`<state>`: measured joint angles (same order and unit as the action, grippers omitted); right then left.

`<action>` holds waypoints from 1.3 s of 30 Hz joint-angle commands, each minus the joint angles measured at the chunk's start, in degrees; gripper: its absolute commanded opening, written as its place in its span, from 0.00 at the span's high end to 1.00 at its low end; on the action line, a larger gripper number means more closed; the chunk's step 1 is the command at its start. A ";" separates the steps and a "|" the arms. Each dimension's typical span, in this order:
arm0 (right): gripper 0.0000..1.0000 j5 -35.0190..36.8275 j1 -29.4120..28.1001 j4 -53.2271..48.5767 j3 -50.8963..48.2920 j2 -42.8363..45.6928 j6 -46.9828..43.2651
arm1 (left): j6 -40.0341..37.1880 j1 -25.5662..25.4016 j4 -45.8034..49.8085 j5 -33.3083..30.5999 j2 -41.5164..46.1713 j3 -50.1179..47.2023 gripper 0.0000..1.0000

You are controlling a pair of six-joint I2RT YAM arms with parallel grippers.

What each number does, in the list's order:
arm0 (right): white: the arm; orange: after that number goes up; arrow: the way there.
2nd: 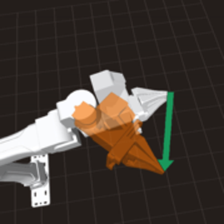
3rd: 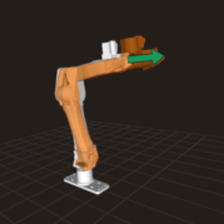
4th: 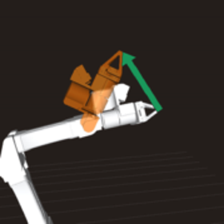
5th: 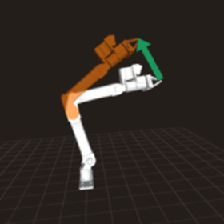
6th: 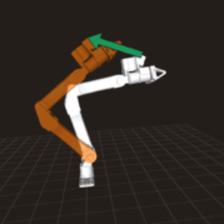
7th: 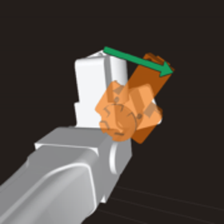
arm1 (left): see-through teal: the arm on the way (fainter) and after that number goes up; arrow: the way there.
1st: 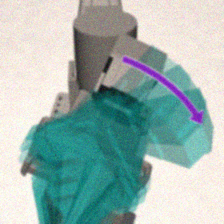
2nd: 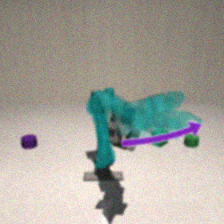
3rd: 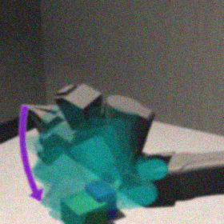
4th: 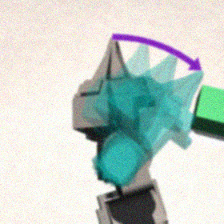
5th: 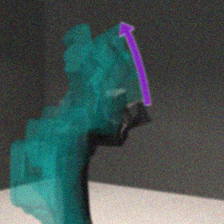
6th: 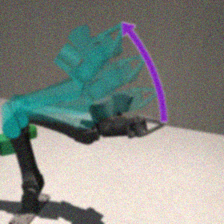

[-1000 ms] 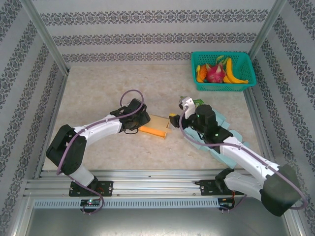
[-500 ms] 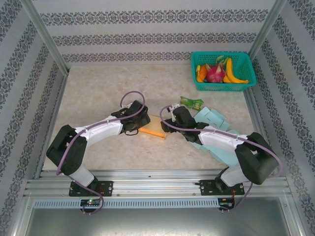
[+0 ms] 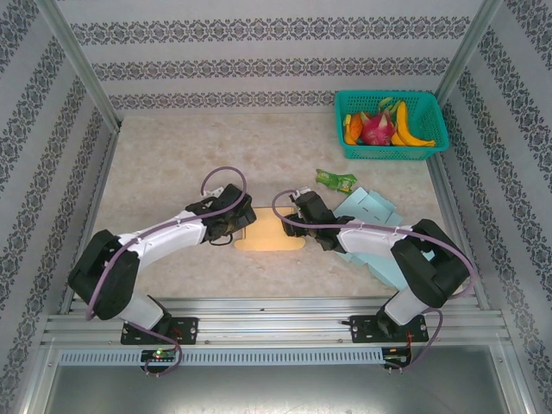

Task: Fold the paper box

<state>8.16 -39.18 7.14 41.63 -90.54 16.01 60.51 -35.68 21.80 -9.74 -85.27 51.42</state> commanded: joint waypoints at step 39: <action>0.43 -1.35 -2.92 19.69 -8.36 -3.29 23.34 | -3.26 0.17 -0.02 -3.52 -15.70 12.88 0.11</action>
<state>4.36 -41.52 24.08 34.46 -92.55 37.50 59.66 -36.27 16.97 -10.24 -103.44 63.79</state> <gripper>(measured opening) 0.571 0.884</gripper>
